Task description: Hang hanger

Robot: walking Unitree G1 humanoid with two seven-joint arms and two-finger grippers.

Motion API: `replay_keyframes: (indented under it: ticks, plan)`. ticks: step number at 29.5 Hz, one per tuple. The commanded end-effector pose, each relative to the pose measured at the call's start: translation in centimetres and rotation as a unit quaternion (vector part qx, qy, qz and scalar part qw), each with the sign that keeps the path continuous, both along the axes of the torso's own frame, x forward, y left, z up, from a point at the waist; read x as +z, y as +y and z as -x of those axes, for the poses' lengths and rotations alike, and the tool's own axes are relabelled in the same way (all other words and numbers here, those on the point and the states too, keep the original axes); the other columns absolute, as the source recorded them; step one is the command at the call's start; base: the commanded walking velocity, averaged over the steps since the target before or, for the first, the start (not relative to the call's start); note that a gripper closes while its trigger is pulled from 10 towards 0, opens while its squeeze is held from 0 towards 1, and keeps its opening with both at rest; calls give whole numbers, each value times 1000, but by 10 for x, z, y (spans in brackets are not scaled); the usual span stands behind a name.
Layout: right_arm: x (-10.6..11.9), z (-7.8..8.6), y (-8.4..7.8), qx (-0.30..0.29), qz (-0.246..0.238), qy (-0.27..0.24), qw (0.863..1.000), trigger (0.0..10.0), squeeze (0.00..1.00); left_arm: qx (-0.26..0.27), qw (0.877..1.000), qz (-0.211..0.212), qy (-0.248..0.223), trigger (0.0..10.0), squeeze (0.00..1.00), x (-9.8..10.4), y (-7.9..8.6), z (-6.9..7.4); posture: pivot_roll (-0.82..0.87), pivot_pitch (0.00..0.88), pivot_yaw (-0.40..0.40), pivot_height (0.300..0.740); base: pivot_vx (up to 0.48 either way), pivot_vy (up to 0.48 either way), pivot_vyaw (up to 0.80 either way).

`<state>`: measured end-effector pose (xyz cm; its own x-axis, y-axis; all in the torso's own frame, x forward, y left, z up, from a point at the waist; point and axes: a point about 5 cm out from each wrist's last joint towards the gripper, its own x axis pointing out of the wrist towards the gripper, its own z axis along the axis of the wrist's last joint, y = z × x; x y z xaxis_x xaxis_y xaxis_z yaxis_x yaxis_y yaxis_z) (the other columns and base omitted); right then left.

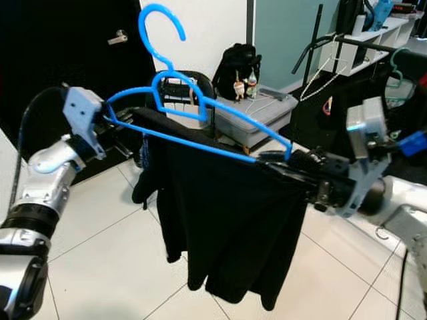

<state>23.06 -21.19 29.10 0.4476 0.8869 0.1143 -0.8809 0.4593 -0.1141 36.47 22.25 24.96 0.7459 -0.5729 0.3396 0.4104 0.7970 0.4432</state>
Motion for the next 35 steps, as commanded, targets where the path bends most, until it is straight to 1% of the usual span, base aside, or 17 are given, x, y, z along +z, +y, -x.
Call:
replay_keyframes:
  ticks: [1,3,5,8,11,12,17,22,24,25,26,29,30,31,33,34,35]
  plan:
    - [7,5,-9,-13,0,-15,1000,10000,0,55,998,24,-1,10000,0,3,35,7,-175,0,58,740,0,0,0]
    - [12,8,-16,-28,1,-24,999,10000,0,43,999,-1,30,10000,0,-7,42,10,-174,0,59,740,0,0,0]
    - [13,9,-19,-34,5,-26,999,10000,0,40,998,-10,44,10000,0,-11,45,11,-174,0,59,740,0,0,0]
    - [16,10,-26,-49,15,-29,998,10000,0,10,996,-42,78,10000,0,-24,48,16,-178,0,60,740,0,0,0]
    - [16,9,-28,-58,21,-31,998,10000,0,-8,994,-55,89,10000,0,-28,50,19,-178,0,60,740,0,0,0]
    - [16,8,-27,-60,21,-31,997,10000,0,-28,993,-57,99,10000,0,-31,49,21,-175,0,58,740,0,0,0]
    - [14,5,-25,-62,19,-29,997,10000,0,-73,989,-56,115,10000,0,-34,46,25,-169,0,57,740,0,0,0]
    - [13,3,-23,-61,19,-28,998,10000,0,-98,987,-45,116,10000,0,-32,45,27,-167,0,56,740,0,0,0]
    - [13,1,-23,-64,19,-29,997,10000,0,-141,982,-16,126,10000,0,-29,43,30,-169,0,56,740,0,0,0]
    - [13,1,-23,-64,19,-29,997,10000,0,-141,982,-16,126,10000,0,-29,43,30,-169,0,56,740,0,0,0]
    - [13,0,-22,-66,19,-29,997,10000,0,-174,974,2,142,10000,0,-29,41,32,-170,0,58,740,0,0,0]
    - [13,0,-22,-66,19,-29,997,10000,0,-174,974,2,142,10000,0,-29,41,32,-170,0,58,740,0,0,0]
    - [12,-4,-22,-80,20,-30,996,10000,0,-245,951,1,189,10000,0,-34,38,42,-171,0,59,740,0,0,0]
    - [10,-12,-24,-112,18,-30,993,10000,0,-323,918,7,231,10000,0,-37,32,55,-172,0,61,740,0,0,0]
    - [10,-12,-24,-112,18,-30,993,10000,0,-323,918,7,231,10000,0,-37,32,55,-172,0,61,740,0,0,0]
    - [8,-20,-26,-144,10,-26,989,10000,0,-388,886,23,254,10000,0,-36,26,65,-170,0,62,740,0,0,0]
    - [8,-20,-26,-144,10,-26,989,10000,0,-388,886,23,254,10000,0,-36,26,65,-170,0,62,740,0,0,0]
